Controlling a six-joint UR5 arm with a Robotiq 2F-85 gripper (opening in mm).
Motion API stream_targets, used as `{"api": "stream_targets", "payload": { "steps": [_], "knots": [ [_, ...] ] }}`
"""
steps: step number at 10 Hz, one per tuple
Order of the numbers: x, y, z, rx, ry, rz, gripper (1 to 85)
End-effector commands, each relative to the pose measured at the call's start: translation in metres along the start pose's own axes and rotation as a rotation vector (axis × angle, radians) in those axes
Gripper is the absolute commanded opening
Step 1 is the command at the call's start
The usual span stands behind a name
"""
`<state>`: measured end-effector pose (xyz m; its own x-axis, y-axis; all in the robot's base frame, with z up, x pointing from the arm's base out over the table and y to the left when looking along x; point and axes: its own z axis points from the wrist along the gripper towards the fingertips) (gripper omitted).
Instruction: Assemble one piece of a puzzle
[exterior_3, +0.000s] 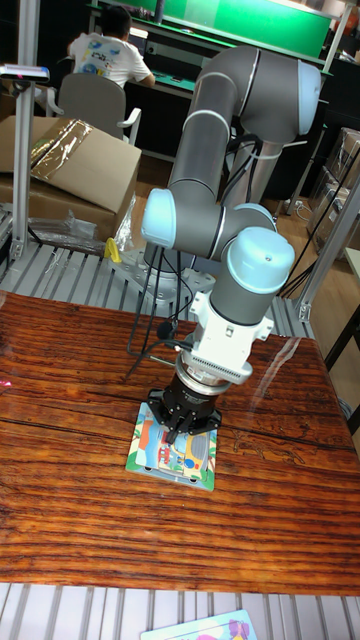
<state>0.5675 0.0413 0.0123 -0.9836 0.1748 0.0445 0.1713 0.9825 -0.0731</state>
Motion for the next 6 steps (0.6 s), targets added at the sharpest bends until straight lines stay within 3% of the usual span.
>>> {"api": "stream_targets", "payload": {
  "steps": [1,6],
  "knots": [
    [-0.0059,0.0046,-0.0003,-0.019,-0.007,0.003,1.3],
    [-0.012,0.0065,-0.0006,-0.022,-0.016,-0.004,1.3]
  ]
}}
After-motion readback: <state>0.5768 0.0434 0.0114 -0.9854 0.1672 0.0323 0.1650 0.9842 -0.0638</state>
